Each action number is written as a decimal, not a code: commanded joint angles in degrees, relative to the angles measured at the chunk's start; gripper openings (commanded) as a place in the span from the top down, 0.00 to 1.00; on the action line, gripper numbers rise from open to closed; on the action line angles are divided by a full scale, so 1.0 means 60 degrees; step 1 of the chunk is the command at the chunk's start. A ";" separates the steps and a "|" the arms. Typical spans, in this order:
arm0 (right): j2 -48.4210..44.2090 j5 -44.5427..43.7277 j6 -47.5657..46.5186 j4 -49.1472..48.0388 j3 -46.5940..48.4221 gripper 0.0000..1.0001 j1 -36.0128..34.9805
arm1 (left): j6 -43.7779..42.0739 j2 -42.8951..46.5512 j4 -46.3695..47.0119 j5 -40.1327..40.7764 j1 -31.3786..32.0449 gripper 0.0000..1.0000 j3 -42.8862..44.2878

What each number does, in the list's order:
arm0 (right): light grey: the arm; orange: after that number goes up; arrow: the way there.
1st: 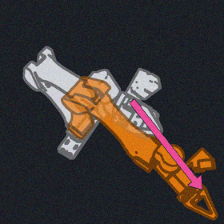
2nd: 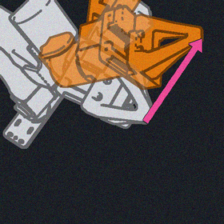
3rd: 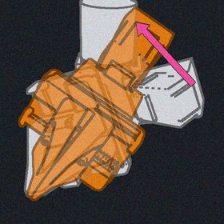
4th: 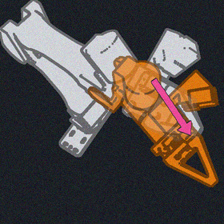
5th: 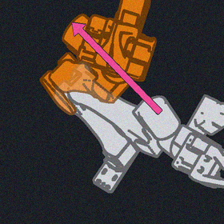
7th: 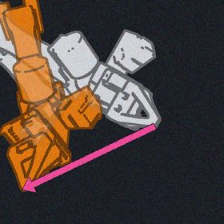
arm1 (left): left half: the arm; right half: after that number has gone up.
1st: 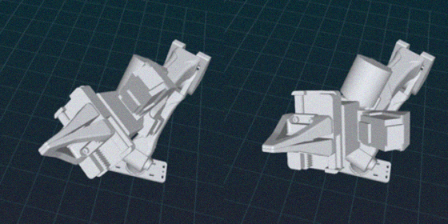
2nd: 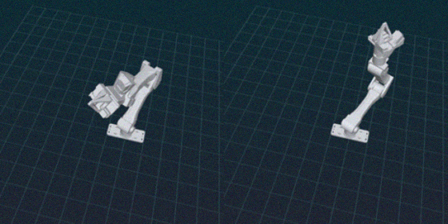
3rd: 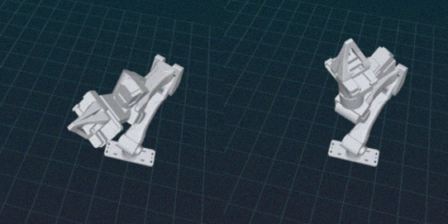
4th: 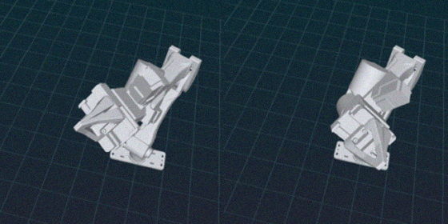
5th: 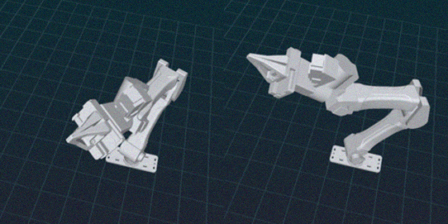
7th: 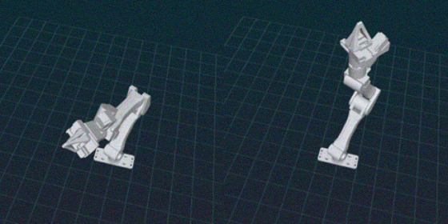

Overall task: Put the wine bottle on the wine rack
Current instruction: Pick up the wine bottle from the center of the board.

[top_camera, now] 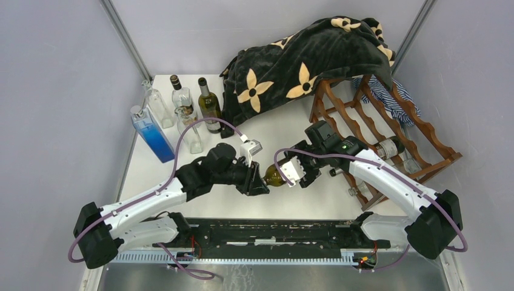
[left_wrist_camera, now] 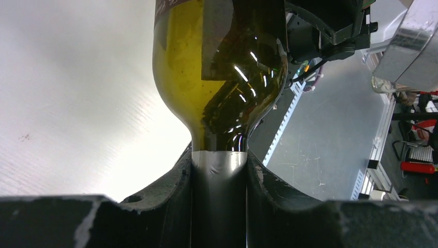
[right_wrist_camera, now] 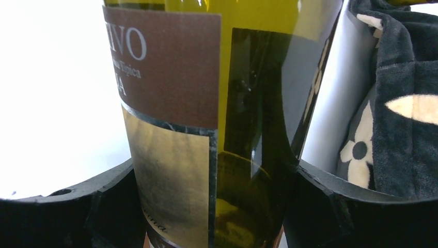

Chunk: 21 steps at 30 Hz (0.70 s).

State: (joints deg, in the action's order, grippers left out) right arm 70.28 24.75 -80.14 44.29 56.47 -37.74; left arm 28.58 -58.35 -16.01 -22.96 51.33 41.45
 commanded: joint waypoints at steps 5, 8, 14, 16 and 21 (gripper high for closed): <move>0.0088 0.0865 0.1304 0.0261 0.1049 0.02 -0.0179 | 0.0782 0.0254 0.2621 -0.0524 -0.0026 0.98 -0.1001; 0.0174 0.1137 0.1624 0.0532 0.1267 0.02 -0.0188 | 0.0984 0.0533 0.3243 -0.0364 -0.0015 0.98 -0.1359; 0.0181 0.2109 0.1761 0.0838 0.1412 0.02 -0.0163 | 0.1121 0.0708 0.3917 -0.0188 -0.0015 0.98 -0.1796; 0.0209 0.2395 0.1734 0.0975 0.1426 0.02 -0.0145 | 0.1126 0.0689 0.4089 -0.0173 -0.0015 0.98 -0.1892; 0.0160 0.3335 0.1727 0.1177 0.1331 0.02 0.0155 | 0.0877 0.0695 0.4420 -0.0256 -0.0015 0.98 -0.2172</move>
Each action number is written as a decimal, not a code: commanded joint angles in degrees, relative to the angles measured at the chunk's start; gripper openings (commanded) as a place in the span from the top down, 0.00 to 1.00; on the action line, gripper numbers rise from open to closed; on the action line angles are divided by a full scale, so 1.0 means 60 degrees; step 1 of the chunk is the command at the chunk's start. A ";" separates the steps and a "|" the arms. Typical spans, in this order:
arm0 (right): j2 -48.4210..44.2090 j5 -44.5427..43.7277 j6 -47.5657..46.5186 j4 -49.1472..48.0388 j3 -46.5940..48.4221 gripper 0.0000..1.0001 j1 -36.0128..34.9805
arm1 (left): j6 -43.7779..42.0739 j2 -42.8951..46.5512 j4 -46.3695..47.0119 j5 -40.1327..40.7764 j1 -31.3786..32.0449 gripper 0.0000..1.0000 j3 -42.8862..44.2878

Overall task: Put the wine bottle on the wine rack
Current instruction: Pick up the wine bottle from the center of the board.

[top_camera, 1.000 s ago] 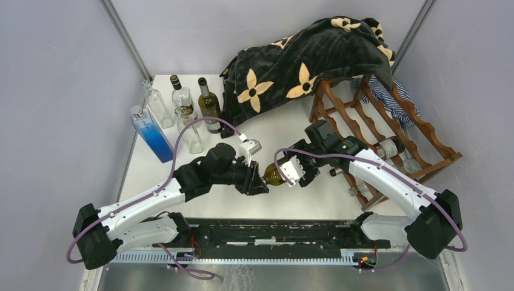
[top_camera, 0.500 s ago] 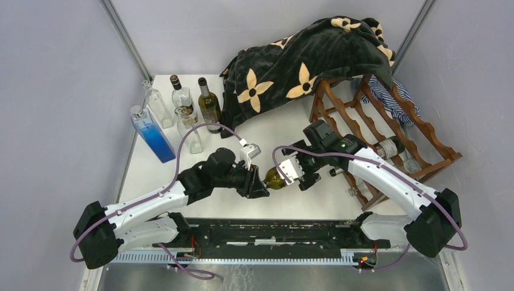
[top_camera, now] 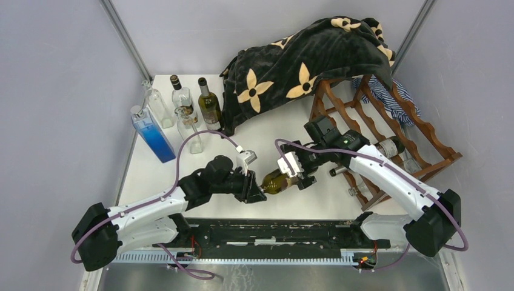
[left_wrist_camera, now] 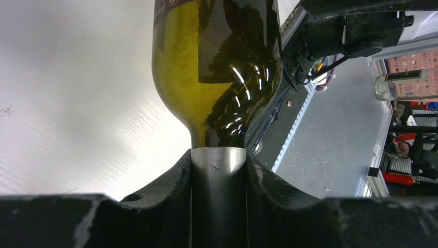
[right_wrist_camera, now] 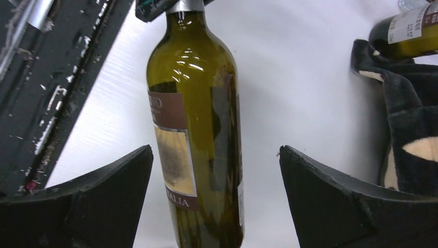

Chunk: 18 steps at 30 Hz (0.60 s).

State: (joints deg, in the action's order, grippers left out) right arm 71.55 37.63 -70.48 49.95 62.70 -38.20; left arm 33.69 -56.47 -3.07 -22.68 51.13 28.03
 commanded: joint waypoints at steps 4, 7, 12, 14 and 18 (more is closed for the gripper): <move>-0.0309 0.2442 0.0072 0.0140 -0.0037 0.02 0.0932 | -0.0289 0.0488 0.2687 -0.0333 0.0018 0.98 -0.0267; -0.0655 0.3269 0.0200 -0.0168 -0.0434 0.02 0.1590 | -0.0348 0.0480 0.2989 -0.0193 0.0018 0.98 -0.0486; -0.1589 0.4098 0.1551 -0.1724 -0.1453 0.02 0.2475 | -0.0842 0.0610 0.3099 0.0134 0.0018 0.98 -0.0812; -0.2018 0.4250 0.2439 -0.2768 -0.1976 0.02 0.2739 | -0.1072 0.0812 0.3176 0.0338 0.0018 0.98 -0.0981; -0.2452 0.4246 0.3619 -0.3791 -0.2573 0.02 0.2958 | -0.1556 0.1346 0.3661 0.0431 0.0018 0.98 -0.1382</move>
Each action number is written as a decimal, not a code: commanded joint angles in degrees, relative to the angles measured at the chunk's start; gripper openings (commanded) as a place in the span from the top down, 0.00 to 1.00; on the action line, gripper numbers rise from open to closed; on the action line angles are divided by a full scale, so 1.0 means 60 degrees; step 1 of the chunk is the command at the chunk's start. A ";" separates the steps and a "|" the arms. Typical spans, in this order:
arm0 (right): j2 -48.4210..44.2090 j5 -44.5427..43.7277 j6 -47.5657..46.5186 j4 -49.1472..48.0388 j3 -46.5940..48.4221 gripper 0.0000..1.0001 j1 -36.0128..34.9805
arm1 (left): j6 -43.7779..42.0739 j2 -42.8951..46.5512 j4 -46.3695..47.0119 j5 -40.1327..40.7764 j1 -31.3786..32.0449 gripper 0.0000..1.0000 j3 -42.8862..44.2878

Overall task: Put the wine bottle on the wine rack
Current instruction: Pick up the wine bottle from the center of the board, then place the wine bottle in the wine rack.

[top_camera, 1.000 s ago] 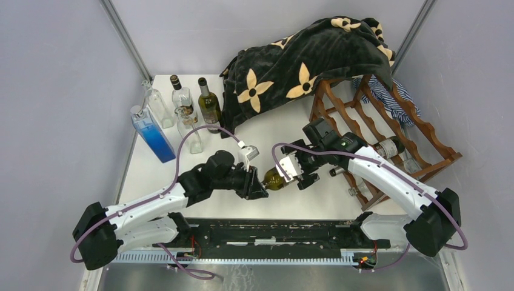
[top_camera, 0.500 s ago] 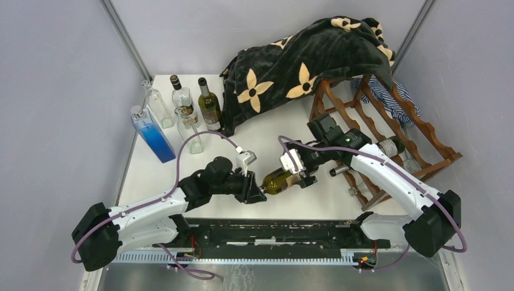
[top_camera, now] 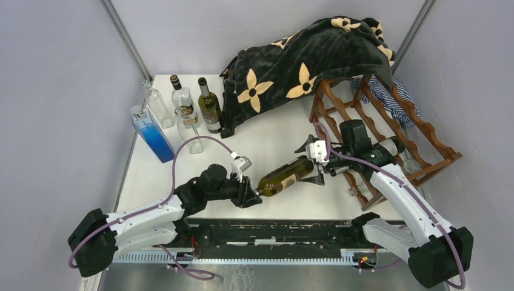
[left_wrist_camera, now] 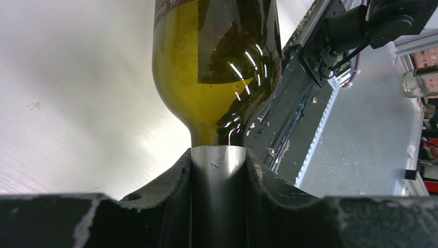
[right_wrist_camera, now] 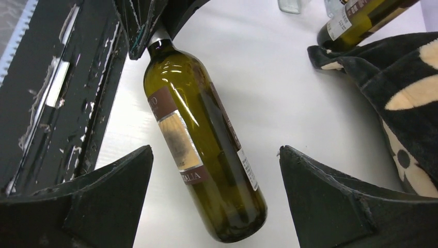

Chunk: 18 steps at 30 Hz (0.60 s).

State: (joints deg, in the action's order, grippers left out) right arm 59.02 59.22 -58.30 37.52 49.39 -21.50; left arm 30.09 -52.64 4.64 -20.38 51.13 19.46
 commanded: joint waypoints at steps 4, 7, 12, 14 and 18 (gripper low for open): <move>-0.0181 0.0925 0.1683 -0.1752 -0.0329 0.02 0.0278 | -0.1488 0.0939 0.2664 0.0094 0.0018 0.98 -0.0151; 0.0104 0.1200 0.1485 -0.1594 -0.0150 0.02 0.0318 | -0.2005 0.0895 0.2719 0.0000 0.0011 0.98 -0.0107; 0.0520 0.1252 0.0894 -0.0885 0.0251 0.02 0.0351 | -0.2510 0.0682 0.2874 -0.0048 0.0018 0.98 0.0052; 0.0566 0.1017 0.0884 -0.0739 0.0387 0.02 0.0389 | -0.2637 0.0496 0.2927 -0.0059 0.0018 0.98 0.0166; 0.0617 0.0403 0.0681 -0.0262 0.0752 0.02 0.0505 | -0.2750 0.0080 0.3014 -0.0020 0.0018 0.98 0.0457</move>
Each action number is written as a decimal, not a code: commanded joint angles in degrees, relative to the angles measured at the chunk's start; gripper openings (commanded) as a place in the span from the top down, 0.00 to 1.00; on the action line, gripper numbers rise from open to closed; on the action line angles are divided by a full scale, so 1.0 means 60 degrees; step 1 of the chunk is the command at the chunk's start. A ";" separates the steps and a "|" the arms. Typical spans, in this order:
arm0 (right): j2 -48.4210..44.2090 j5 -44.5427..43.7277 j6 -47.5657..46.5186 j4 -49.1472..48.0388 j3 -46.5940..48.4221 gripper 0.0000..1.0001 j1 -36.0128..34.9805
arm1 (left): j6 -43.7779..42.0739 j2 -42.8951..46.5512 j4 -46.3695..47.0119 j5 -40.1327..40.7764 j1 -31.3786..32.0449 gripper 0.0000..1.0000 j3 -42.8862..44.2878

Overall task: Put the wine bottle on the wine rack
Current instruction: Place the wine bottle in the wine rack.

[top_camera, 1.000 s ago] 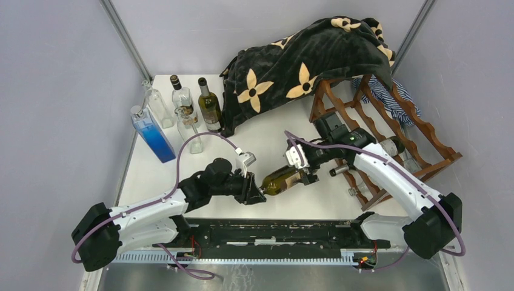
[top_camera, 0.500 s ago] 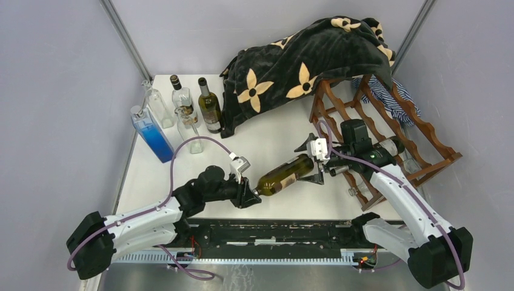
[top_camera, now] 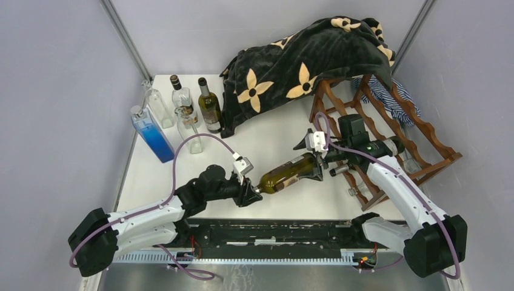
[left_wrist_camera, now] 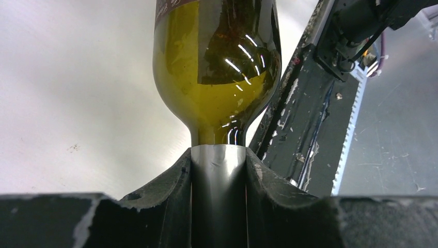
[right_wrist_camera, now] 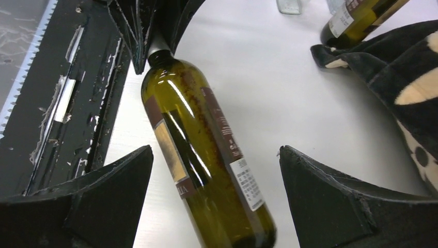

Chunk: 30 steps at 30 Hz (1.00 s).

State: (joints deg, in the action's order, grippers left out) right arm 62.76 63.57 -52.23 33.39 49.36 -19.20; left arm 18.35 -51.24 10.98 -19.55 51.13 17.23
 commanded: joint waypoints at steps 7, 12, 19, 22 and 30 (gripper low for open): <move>0.0236 -0.1872 -0.1648 0.1725 0.1998 0.02 0.0216 | -0.0958 -0.0820 0.2317 -0.0222 0.0018 0.98 0.1137; 0.0380 -0.3105 -0.1767 0.2053 0.3047 0.02 0.0220 | -0.1223 -0.1057 0.2359 -0.0266 0.0018 0.98 0.1399; 0.0292 -0.4830 0.0448 0.1231 0.3871 0.02 0.0203 | -0.1469 -0.1284 0.2469 -0.0271 0.0018 0.98 0.1578; 0.0277 -0.6125 0.1723 0.0692 0.4162 0.02 0.0219 | -0.1550 -0.1617 0.2585 -0.0214 0.0018 0.98 0.1698; 0.0573 -0.9851 0.3350 0.0389 0.5162 0.02 0.0300 | -0.1802 -0.2901 0.2953 -0.0234 0.0017 0.98 0.2444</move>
State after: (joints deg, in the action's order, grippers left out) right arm 65.41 19.88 -40.12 39.66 76.01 -18.09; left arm 11.33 -66.94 15.57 -19.57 51.13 25.58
